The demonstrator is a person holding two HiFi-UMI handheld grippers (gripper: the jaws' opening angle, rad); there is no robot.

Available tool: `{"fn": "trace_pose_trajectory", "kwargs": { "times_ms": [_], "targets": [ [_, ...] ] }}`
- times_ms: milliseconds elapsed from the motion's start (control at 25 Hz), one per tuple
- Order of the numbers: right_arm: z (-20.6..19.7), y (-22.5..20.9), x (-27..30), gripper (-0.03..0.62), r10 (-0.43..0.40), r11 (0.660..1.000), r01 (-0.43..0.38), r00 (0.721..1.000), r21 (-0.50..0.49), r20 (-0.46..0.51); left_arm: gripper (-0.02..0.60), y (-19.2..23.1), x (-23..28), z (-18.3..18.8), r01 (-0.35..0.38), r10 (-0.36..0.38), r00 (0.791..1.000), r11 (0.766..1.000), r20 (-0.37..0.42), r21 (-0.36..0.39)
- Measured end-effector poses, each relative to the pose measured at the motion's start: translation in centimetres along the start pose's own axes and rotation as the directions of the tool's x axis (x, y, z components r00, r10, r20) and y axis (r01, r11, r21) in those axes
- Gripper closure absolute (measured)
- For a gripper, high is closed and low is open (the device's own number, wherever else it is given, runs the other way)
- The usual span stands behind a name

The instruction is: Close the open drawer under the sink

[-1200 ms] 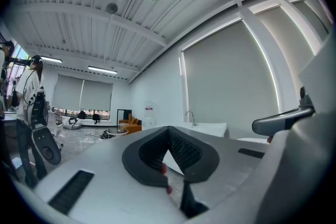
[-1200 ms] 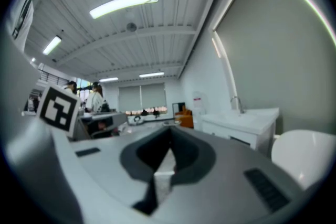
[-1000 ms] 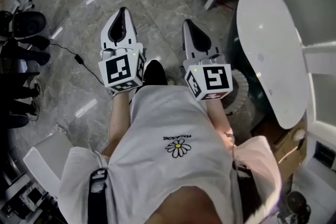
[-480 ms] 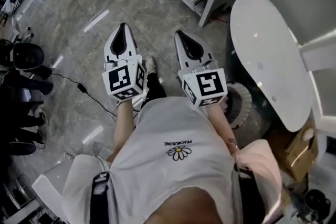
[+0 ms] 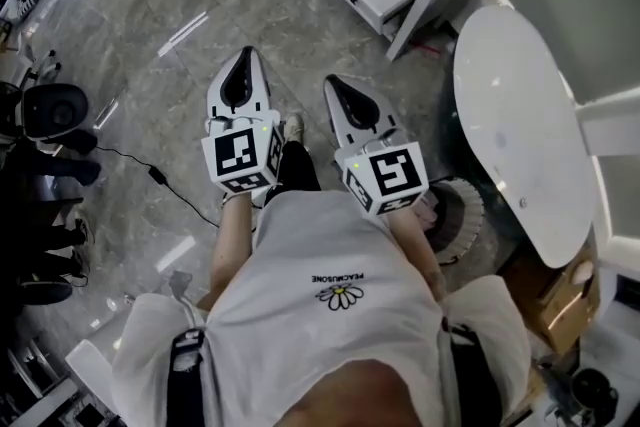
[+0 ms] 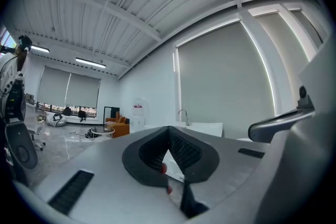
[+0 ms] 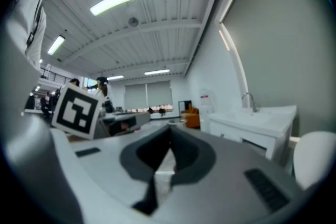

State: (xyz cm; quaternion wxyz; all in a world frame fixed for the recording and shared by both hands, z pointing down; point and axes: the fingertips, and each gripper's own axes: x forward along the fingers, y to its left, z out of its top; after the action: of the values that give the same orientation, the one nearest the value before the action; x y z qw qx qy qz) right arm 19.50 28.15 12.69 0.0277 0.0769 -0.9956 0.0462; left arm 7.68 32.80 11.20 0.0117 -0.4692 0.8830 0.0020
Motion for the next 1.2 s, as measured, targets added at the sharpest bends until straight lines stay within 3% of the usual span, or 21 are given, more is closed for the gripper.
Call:
{"fn": "trace_pose_trajectory", "kwargs": {
  "times_ms": [480, 800, 880, 1000, 1040, 1200],
  "targets": [
    [0.9, -6.5, 16.6, 0.565, -0.048, 0.996, 0.052, 0.998, 0.075, -0.05, 0.56, 6.2, 16.2, -0.8, 0.101, -0.101, 0.995, 0.995, -0.004, -0.023],
    [0.8, -8.9, 25.7, 0.565, -0.101, 0.993, 0.105, 0.99, 0.045, -0.1, 0.56, 10.3, 25.4, -0.1, 0.178, -0.177, 0.984, 0.984, 0.021, -0.021],
    [0.0, -9.7, 26.5, 0.565, -0.116, 0.989, 0.128, 0.983, 0.077, -0.14, 0.56, 11.1, 26.8, -0.1, 0.17, -0.168, 0.985, 0.983, 0.031, -0.072],
    [-0.5, -10.0, 27.2, 0.565, -0.094, 0.987, 0.117, 0.975, 0.109, -0.2, 0.56, 12.5, 27.2, 0.2, 0.144, -0.14, 0.99, 0.966, 0.033, -0.217],
    [-0.3, -10.0, 27.5, 0.565, -0.081, 0.988, 0.106, 0.975, 0.11, -0.209, 0.56, 12.9, 27.1, 0.3, 0.139, -0.137, 0.99, 0.964, 0.024, -0.228],
    [1.3, -10.4, 31.1, 0.565, -0.03, 0.99, 0.051, 0.987, 0.131, -0.16, 0.56, 13.6, 28.3, 1.4, 0.133, -0.133, 0.991, 0.988, 0.013, -0.074]
  ]
}}
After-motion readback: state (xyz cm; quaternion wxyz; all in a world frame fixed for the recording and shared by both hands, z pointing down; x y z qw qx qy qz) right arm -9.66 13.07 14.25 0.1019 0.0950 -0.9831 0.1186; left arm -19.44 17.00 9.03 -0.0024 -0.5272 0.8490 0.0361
